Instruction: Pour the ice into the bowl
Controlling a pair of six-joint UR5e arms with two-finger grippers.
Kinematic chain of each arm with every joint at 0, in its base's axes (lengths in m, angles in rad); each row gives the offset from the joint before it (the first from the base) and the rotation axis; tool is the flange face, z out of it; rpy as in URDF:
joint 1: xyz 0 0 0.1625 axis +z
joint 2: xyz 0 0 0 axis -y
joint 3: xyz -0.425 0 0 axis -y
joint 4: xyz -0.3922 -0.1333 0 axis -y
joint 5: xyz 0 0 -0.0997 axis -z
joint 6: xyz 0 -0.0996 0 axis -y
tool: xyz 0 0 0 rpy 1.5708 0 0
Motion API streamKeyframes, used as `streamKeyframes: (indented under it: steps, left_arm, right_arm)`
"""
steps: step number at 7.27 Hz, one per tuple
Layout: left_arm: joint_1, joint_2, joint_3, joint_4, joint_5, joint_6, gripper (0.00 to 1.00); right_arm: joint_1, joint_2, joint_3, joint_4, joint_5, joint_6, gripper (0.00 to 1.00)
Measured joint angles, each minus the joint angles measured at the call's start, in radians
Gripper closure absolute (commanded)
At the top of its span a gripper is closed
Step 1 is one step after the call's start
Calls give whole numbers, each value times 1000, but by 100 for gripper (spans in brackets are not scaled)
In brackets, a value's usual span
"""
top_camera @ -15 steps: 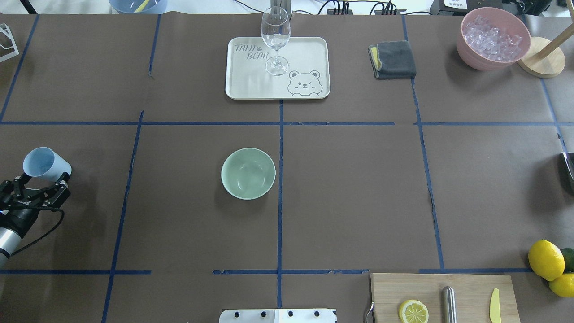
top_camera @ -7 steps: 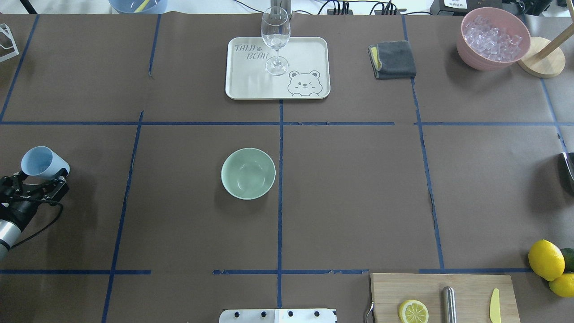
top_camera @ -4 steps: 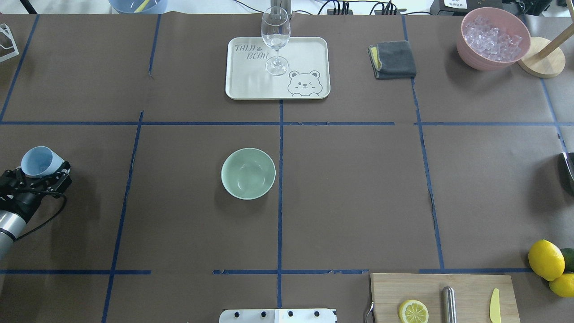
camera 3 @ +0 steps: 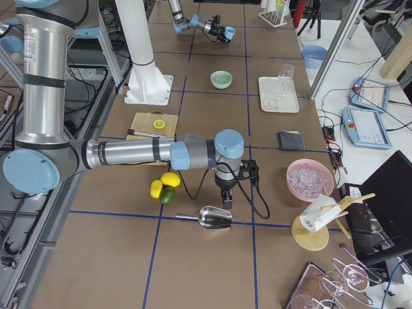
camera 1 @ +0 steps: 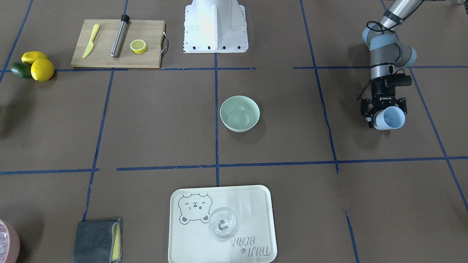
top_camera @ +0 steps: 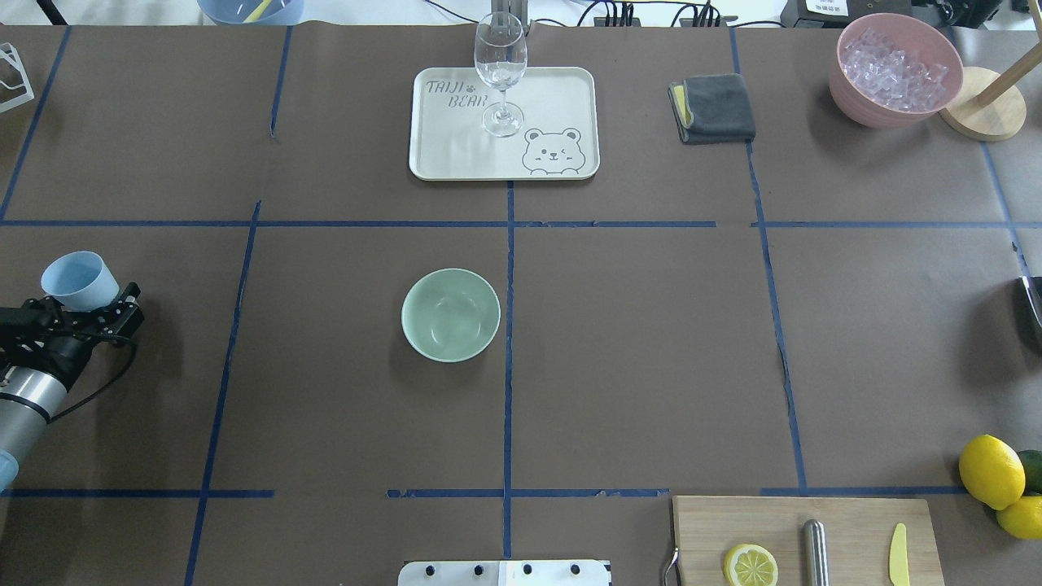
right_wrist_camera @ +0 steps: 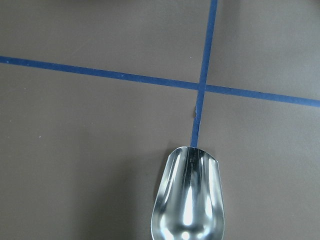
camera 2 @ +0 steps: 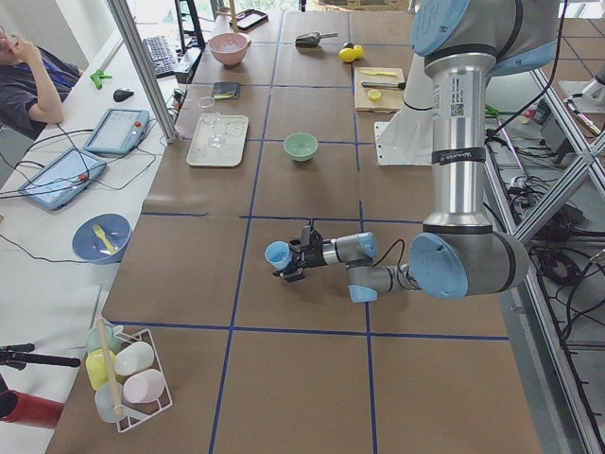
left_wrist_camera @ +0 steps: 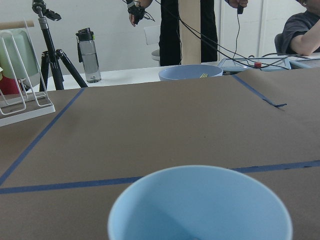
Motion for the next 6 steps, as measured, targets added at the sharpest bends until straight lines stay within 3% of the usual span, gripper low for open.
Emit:
streamKeyframes:
  steps: [1,3,6]
  left_arm:
    - [0,-6,4,0,-1,0,50]
    - [-1,-7,0,-7,-1,0,100]
    - [-5,9,-53,-51,-4,38,100]
  right_arm:
    - [0,1,0,0,0,0,0]
    - [1,3,0,0,0,1,0]
    - [3,6,0,0,0,1,0]
